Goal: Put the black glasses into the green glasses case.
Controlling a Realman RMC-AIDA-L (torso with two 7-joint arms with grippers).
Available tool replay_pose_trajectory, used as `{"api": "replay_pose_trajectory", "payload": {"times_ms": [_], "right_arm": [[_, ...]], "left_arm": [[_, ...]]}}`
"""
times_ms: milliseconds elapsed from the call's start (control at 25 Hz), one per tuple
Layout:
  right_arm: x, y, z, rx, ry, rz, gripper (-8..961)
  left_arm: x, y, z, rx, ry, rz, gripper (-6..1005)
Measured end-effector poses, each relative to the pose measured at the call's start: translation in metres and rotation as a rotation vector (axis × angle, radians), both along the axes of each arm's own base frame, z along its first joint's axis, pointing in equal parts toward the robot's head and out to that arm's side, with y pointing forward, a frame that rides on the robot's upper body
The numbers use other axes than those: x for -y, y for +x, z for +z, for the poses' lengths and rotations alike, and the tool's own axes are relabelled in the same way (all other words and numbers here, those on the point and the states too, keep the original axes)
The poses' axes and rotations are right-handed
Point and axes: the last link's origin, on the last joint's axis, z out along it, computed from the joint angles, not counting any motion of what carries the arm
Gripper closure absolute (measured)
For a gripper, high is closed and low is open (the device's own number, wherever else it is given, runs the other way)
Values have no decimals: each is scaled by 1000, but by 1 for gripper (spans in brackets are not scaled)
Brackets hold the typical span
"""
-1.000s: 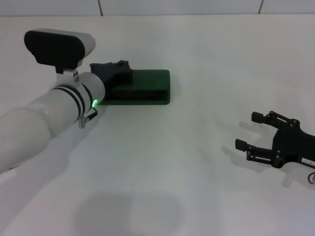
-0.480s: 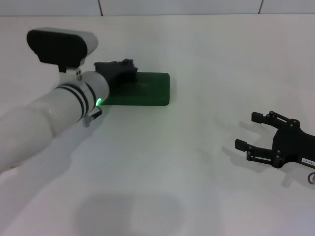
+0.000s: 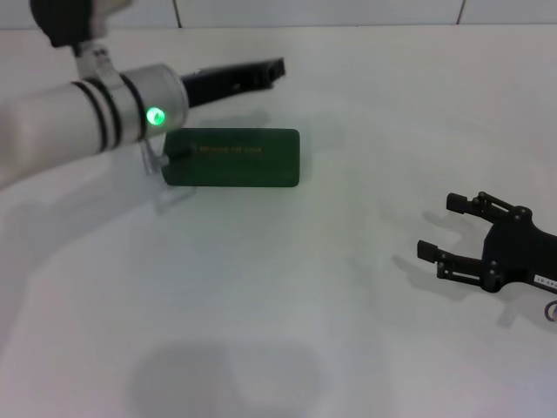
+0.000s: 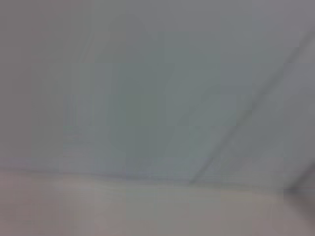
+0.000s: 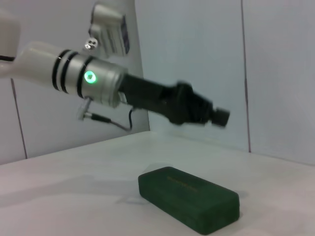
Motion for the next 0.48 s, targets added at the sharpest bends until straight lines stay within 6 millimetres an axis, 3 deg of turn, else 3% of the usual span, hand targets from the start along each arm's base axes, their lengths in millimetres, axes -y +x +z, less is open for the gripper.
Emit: {"api": "replay_pose_trajectory", "payload": {"times_ms": [120,360,440,480], "right_arm": [[-2,-1,0,1,2,4,95],[-4,-3,0,3,3,8,95],[-4,-2,0,5,5,7,95],[-4,-2,0,6,5,7,95]], "left_arm": [[1,-1,14,106,36,-125,963],[24,-47,18,14,222,-275,959],[45,-66,20,-40,292,-340,958],[45,-66,20,-40,292,-340,957]]}}
